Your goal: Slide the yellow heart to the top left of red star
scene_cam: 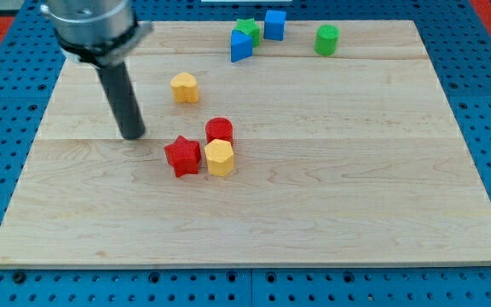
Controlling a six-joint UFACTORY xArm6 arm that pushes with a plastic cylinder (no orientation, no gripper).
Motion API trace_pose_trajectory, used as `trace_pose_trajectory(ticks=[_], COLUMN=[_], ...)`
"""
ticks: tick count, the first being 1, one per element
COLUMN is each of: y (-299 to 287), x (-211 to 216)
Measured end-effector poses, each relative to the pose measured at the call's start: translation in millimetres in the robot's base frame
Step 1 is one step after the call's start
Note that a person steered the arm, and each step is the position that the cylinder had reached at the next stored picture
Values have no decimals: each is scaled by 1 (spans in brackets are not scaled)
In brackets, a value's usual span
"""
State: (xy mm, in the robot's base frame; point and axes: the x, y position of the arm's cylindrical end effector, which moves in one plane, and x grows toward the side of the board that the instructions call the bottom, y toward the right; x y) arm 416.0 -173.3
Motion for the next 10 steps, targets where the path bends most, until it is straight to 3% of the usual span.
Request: trace_pose_trajectory(ticks=[1, 2, 3, 5, 7, 9, 10], y=[13, 72, 98, 127, 90, 89, 91], x=[-60, -96, -103, -63, -107, -15, -33])
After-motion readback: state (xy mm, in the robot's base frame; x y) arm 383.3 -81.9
